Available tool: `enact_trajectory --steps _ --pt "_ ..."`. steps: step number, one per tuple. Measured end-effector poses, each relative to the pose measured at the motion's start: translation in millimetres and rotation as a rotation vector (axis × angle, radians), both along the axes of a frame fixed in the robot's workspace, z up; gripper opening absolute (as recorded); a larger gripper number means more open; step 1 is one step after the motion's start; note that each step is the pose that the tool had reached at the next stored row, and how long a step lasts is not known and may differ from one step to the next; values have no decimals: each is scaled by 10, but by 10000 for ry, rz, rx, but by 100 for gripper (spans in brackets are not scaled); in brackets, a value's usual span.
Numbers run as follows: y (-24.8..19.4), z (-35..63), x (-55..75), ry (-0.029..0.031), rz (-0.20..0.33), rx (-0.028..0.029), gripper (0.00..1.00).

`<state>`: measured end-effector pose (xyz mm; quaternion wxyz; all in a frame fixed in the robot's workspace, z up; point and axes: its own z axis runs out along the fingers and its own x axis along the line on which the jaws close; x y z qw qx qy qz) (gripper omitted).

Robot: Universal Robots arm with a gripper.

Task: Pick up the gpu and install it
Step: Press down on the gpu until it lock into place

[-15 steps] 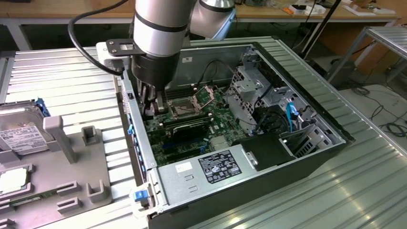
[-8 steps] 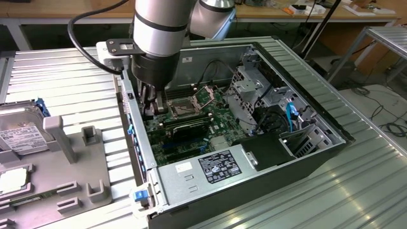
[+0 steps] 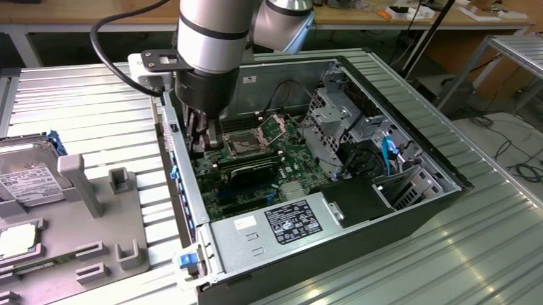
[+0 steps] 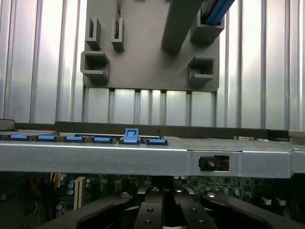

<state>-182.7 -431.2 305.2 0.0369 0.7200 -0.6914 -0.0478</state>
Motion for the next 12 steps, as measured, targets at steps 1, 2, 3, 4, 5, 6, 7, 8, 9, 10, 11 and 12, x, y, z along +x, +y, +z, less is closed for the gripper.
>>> enact_trajectory --steps 1,2,3,4,5,6,7,8,9,10,11,12 --pt "0 1 0 -1 0 -27 11" --pt "0 4 0 1 0 -58 11" --pt "0 6 0 2 0 -88 11" --pt "0 7 0 2 0 -119 11" --pt "-1 6 0 1 1 -136 11" --pt "0 7 0 2 0 -161 11" --pt "0 8 0 4 -1 -203 11" --pt "0 8 -1 4 -1 -245 11" --pt "-1 7 0 4 1 -285 11" --pt "-1 7 0 4 1 -285 11" --pt "0 8 -1 5 0 -286 11" --pt "0 8 -1 5 0 -287 11"
